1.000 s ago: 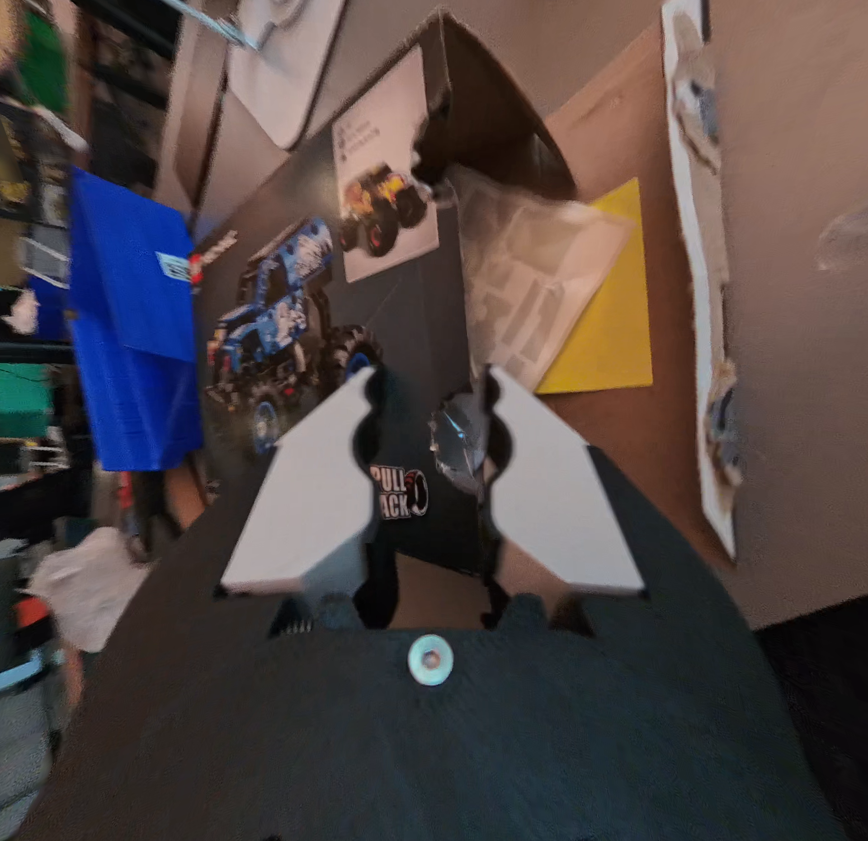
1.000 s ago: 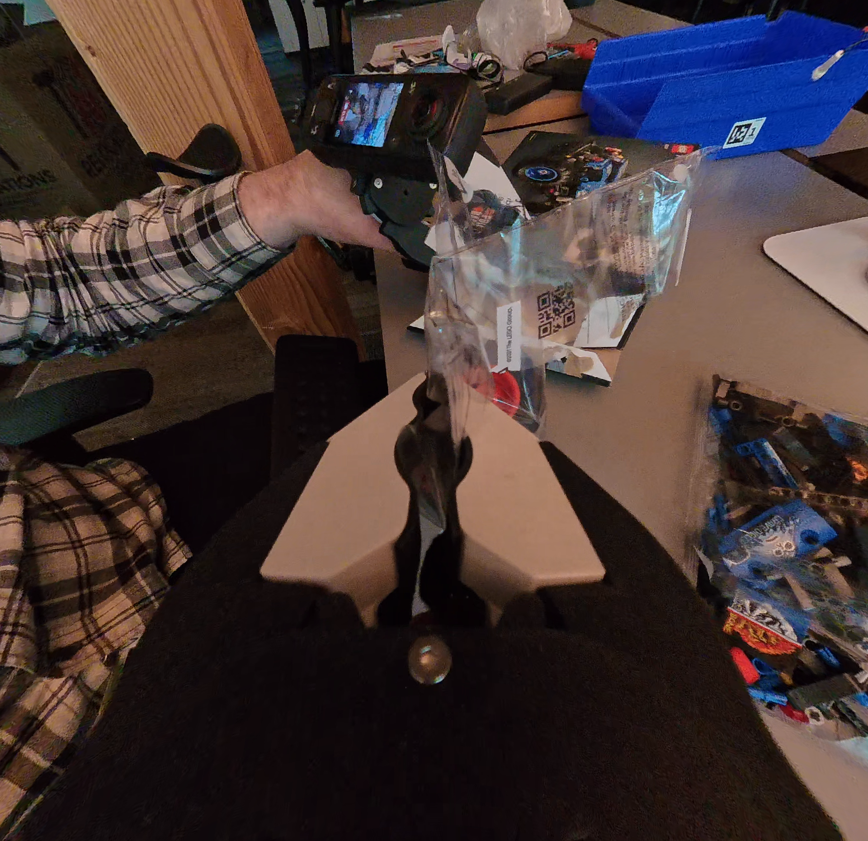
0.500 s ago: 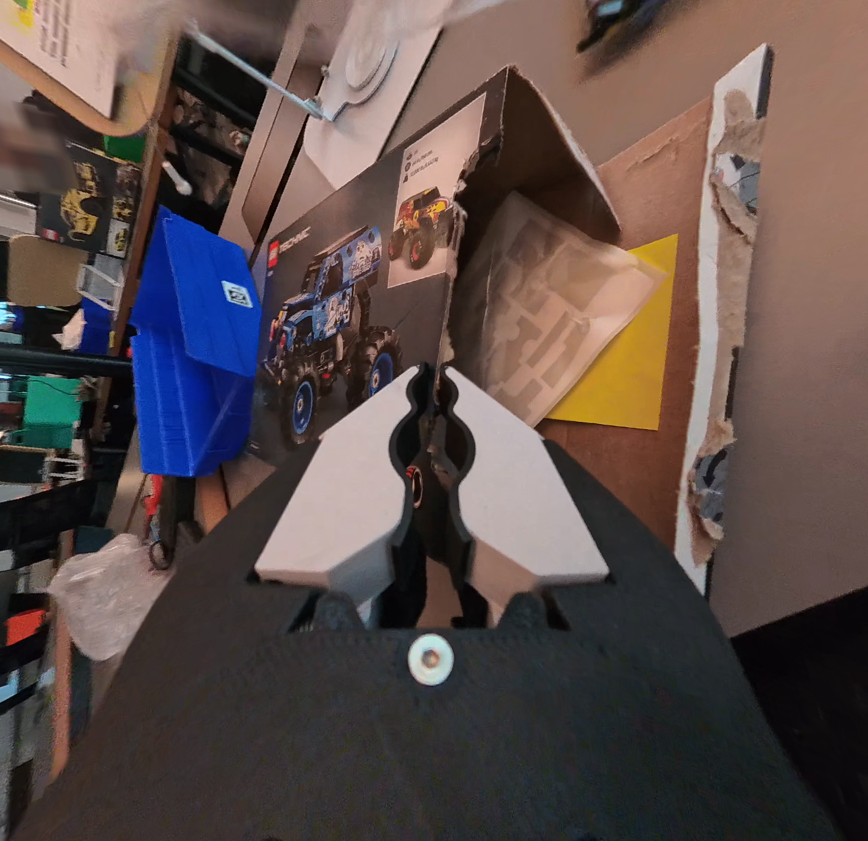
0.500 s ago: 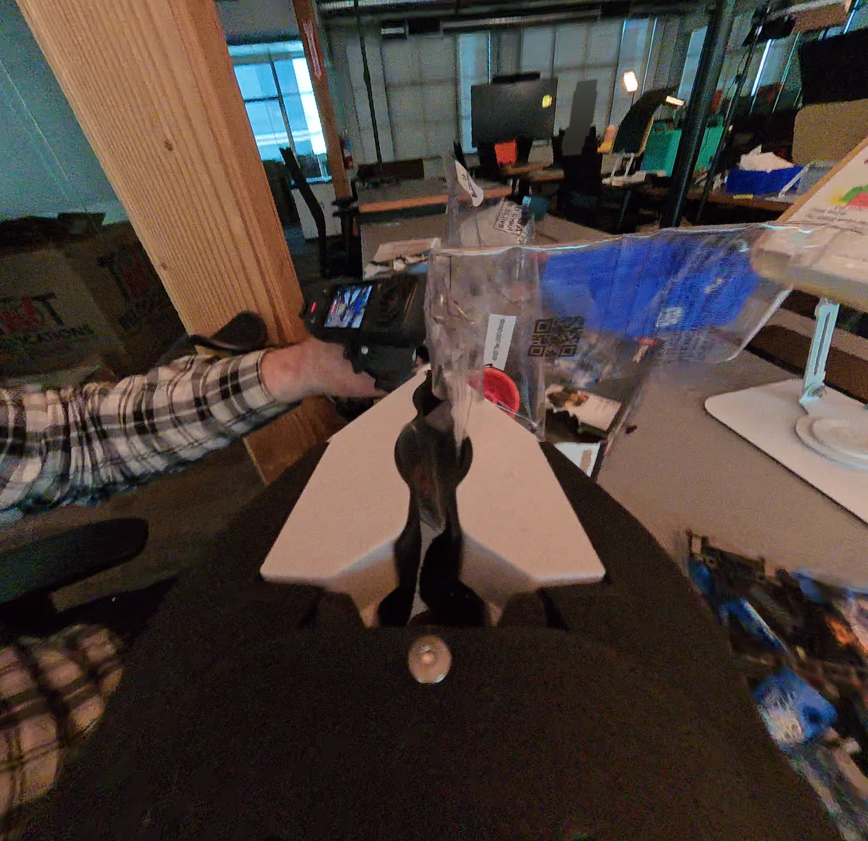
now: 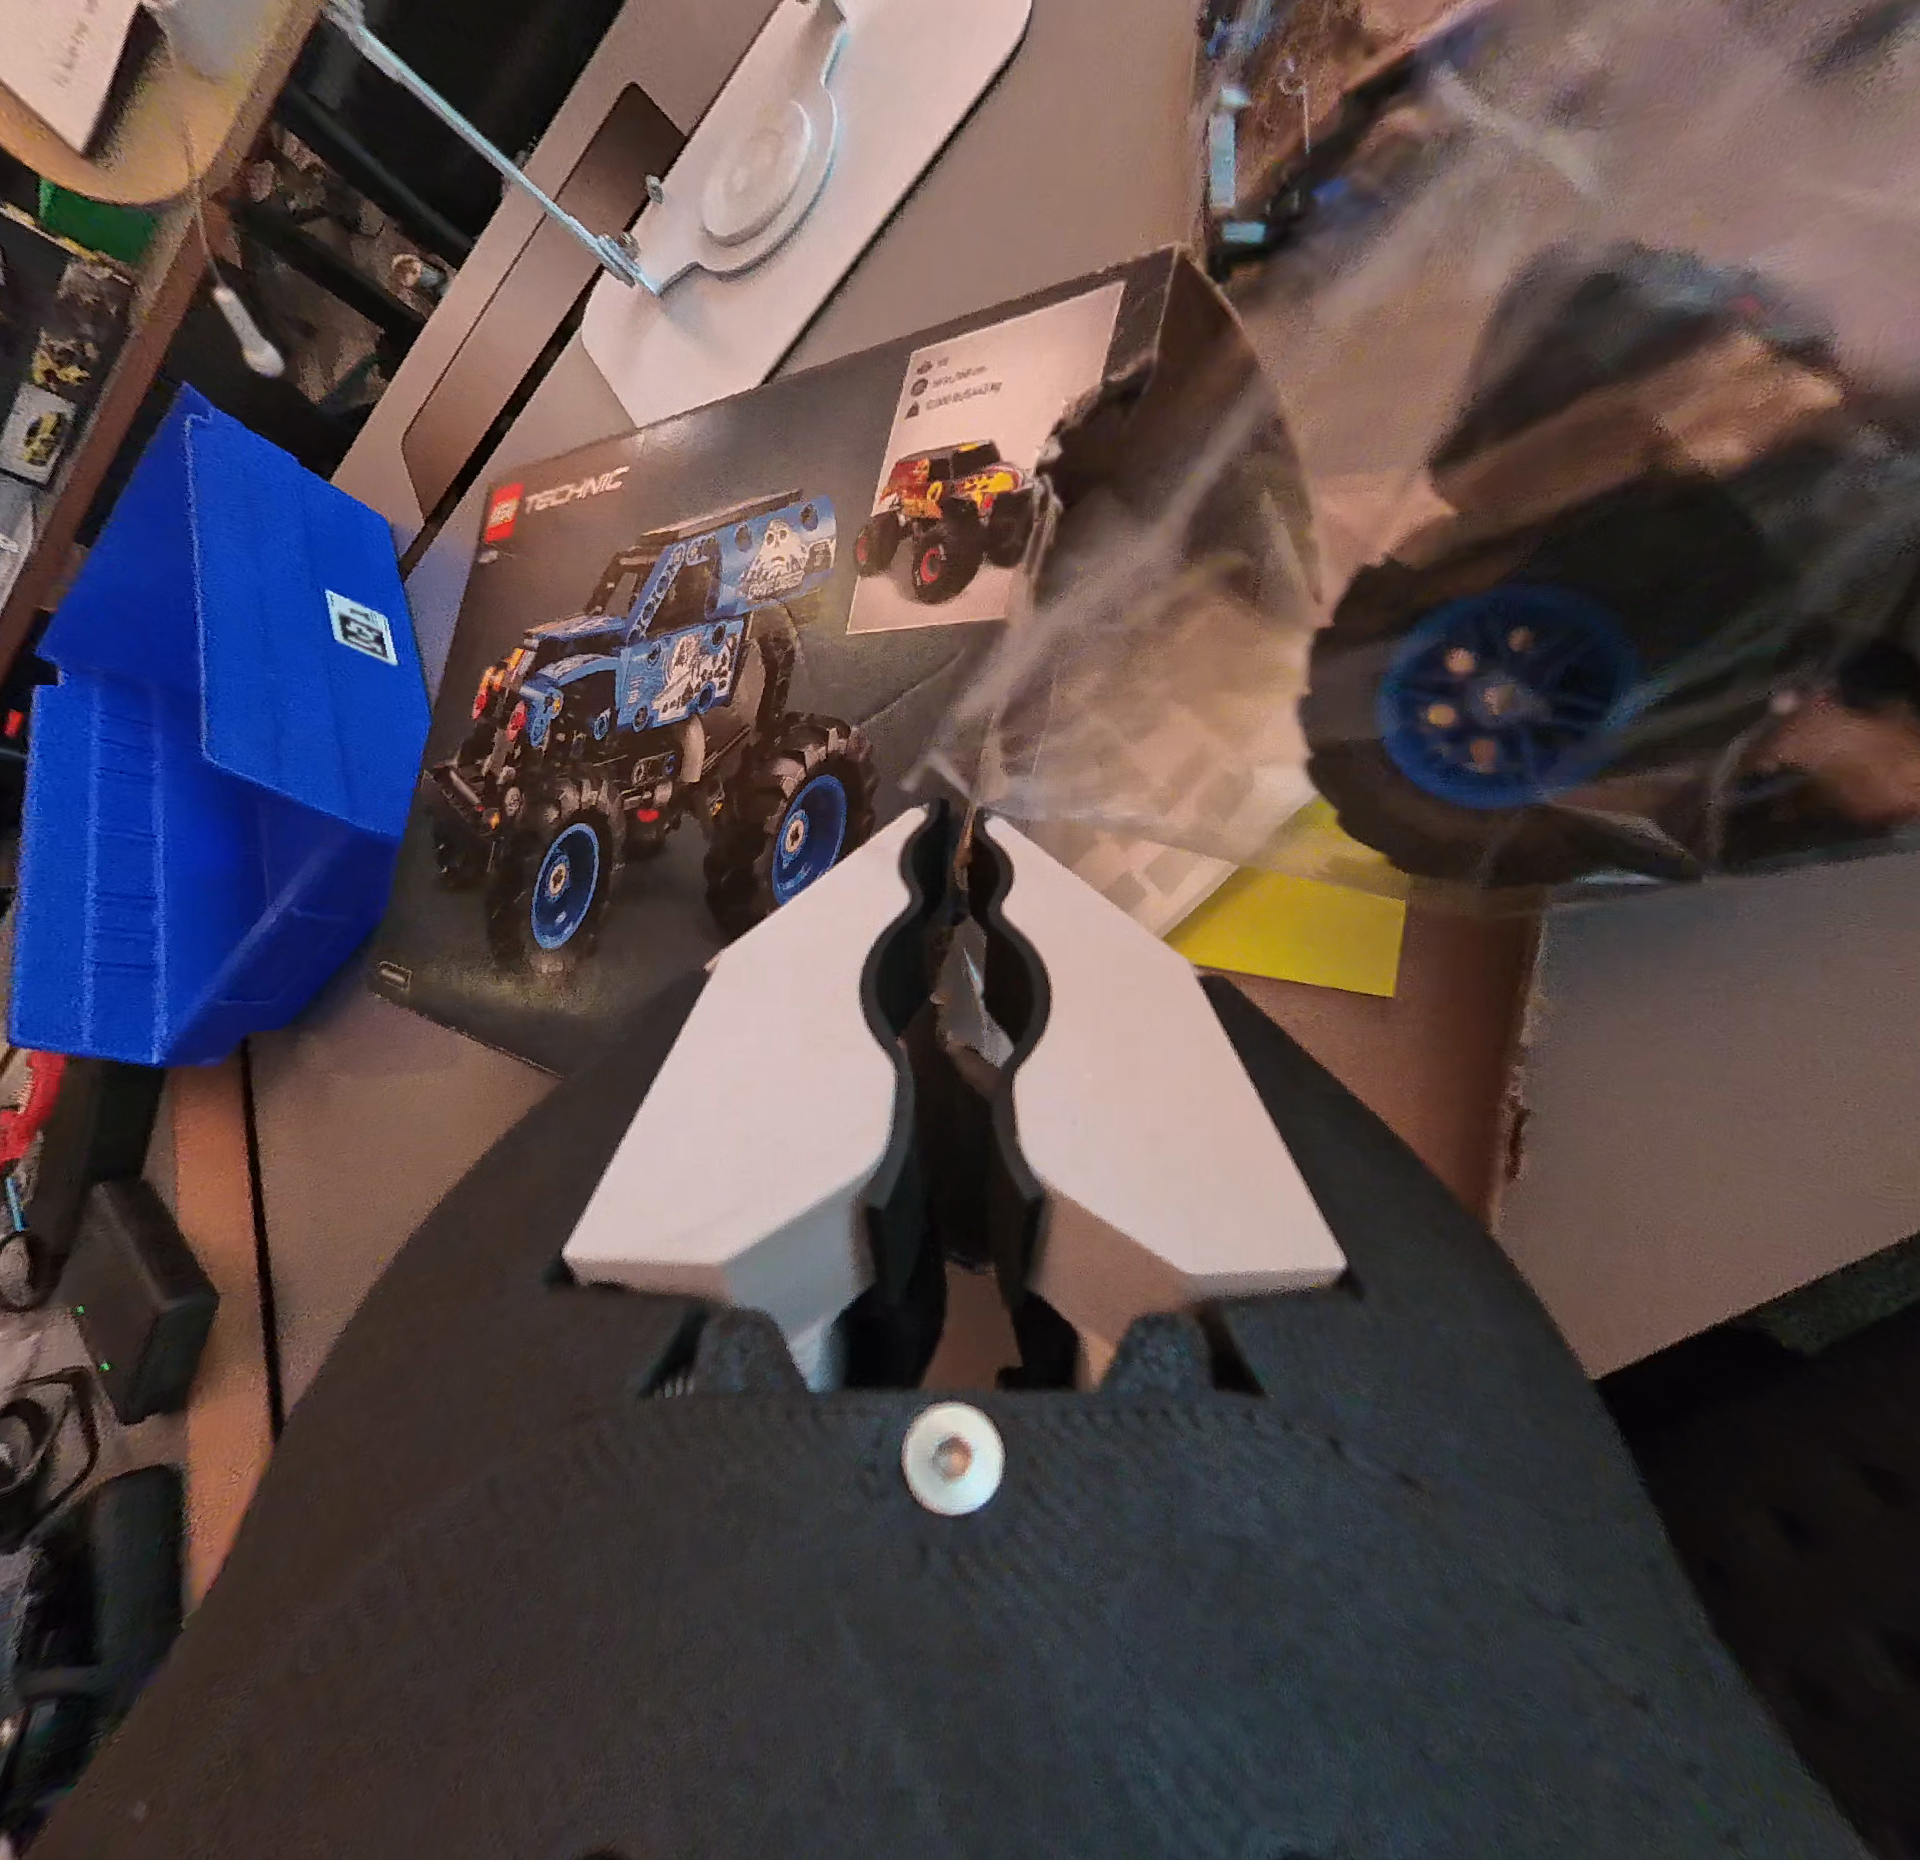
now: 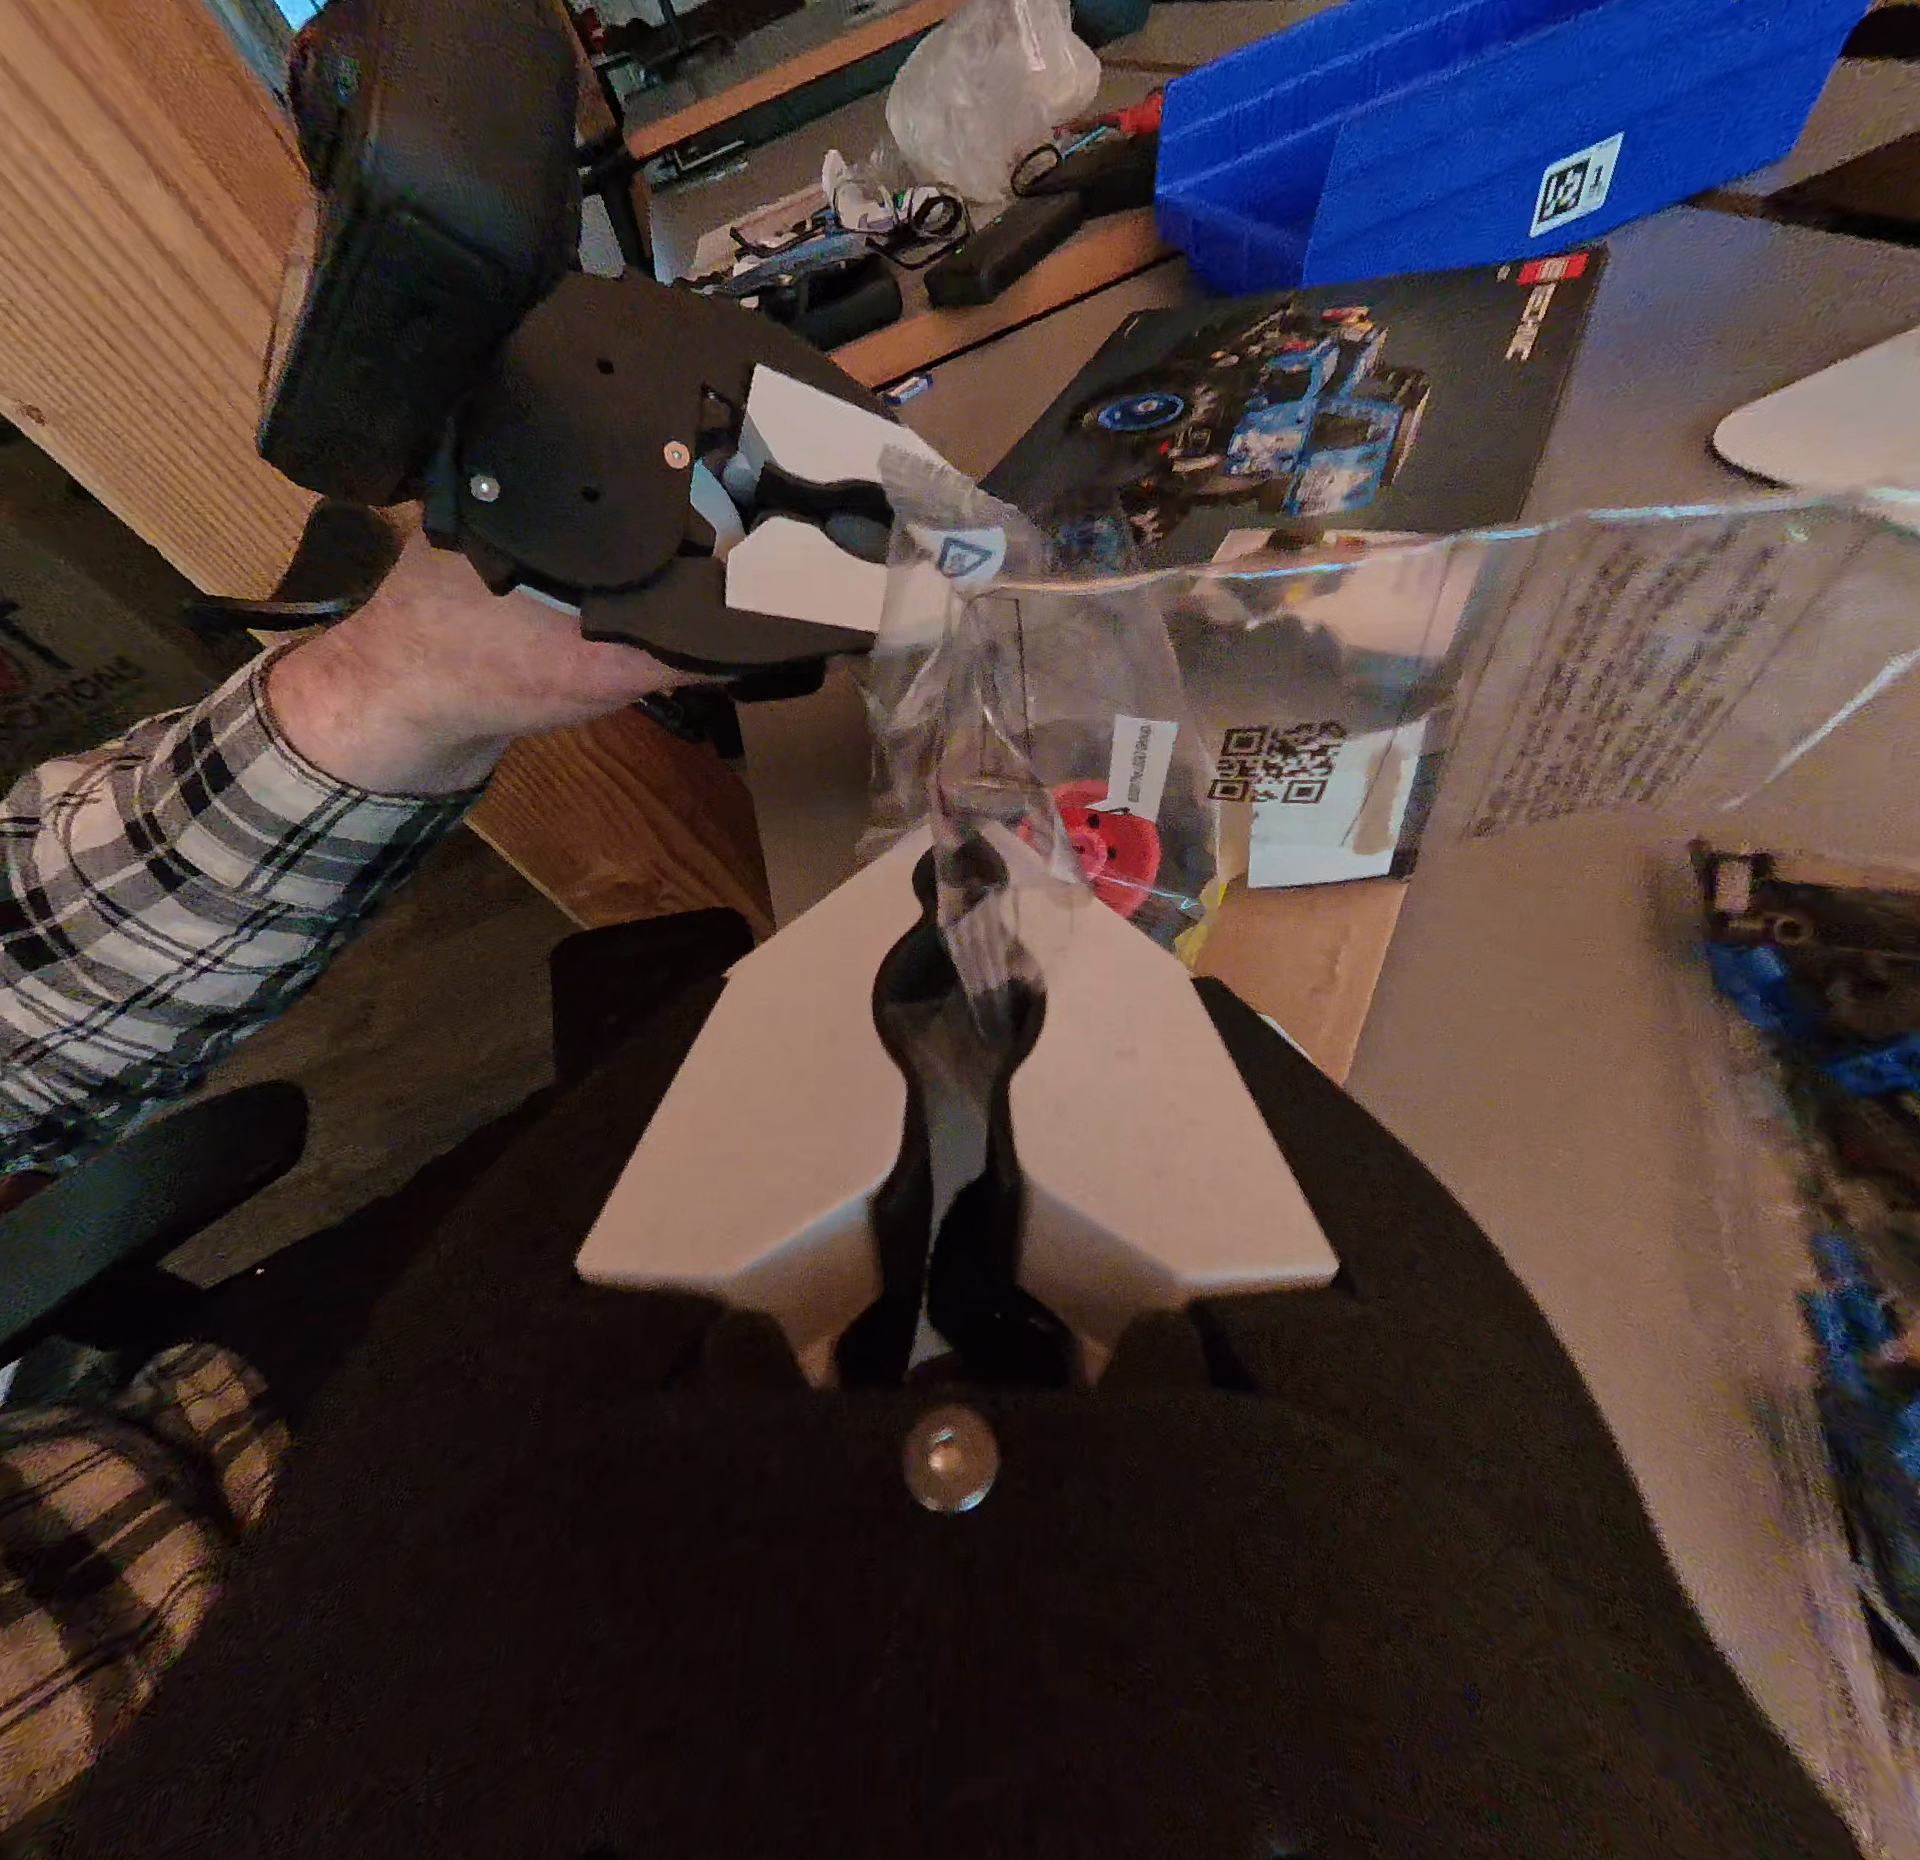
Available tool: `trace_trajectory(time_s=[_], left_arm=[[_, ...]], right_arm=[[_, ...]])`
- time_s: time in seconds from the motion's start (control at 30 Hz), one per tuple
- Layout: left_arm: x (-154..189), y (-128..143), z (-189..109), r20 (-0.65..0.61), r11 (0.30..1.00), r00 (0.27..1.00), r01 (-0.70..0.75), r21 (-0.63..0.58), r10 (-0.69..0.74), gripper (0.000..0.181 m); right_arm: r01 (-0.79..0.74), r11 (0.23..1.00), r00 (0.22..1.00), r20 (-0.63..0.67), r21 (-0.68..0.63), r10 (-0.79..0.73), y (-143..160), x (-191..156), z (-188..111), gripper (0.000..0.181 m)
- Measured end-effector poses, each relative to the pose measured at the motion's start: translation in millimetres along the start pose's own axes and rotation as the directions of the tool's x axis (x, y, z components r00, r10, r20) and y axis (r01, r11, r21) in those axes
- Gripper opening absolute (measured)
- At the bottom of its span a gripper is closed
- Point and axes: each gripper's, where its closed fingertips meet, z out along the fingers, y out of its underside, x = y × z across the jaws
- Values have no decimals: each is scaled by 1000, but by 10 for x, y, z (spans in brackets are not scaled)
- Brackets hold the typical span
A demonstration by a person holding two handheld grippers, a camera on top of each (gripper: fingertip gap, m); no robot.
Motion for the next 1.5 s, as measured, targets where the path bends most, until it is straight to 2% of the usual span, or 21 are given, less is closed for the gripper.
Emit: trace_trajectory(time_s=[0.1,0.2,0.37,0.47,0.53,0.6,0.67,0.8,1.03,1.1,1.13,1.2,1.23,1.3,1.4,1.47,1.5], left_arm=[[-13,-50,-23,-2,999,999,46,27,-46,0],[11,-109,-37,-22,994,996,90,59,-89,0],[34,-211,-97,-37,992,995,98,85,-95,0],[20,-303,-162,-80,981,987,150,127,-140,0],[164,-364,-175,-129,979,983,151,136,-134,0],[260,-357,-137,-115,986,989,112,127,-97,0],[359,-396,-159,-167,977,978,152,150,-127,0],[481,-366,-108,-185,980,976,143,141,-116,0],[445,-440,-68,-174,979,977,145,140,-119,0],[453,-418,-53,-172,983,979,133,124,-111,0],[456,-416,-52,-170,982,979,136,131,-112,0],[451,-406,-56,-184,976,973,166,141,-139,0],[448,-403,-57,-195,972,968,185,144,-155,0],[440,-390,-39,-195,971,968,190,143,-160,0],[443,-404,-24,-188,974,971,179,143,-151,0],[479,-426,-35,-204,972,968,181,147,-149,0],[494,-431,-40,-206,972,967,183,147,-150,0]], right_arm=[[-111,994,992,50,-7,111,110,-26,-56,0],[-149,989,988,46,3,149,135,31,-69,0],[-87,992,995,50,-86,92,120,-22,40,0],[-44,992,999,-8,-116,43,74,43,129,0],[-49,980,999,10,-192,52,155,20,272,0],[-50,982,999,3,-181,51,141,60,419,0],[-42,986,999,-37,-158,36,105,146,509,0],[-80,982,995,-66,-172,70,237,309,693,0],[-138,990,959,-253,-24,128,109,701,797,0],[-176,984,964,-205,-16,169,111,679,839,0],[-173,984,970,-180,-29,165,112,652,805,7],[-149,989,971,-189,-12,144,93,662,636,39],[-155,988,975,-163,-7,152,103,626,546,44],[-139,990,983,-118,12,140,118,524,364,45],[-17,1000,991,-134,-14,15,198,364,100,39],[99,994,987,-121,-48,-104,267,188,-6,18],[161,983,979,-113,-89,-170,326,115,-6,15]])
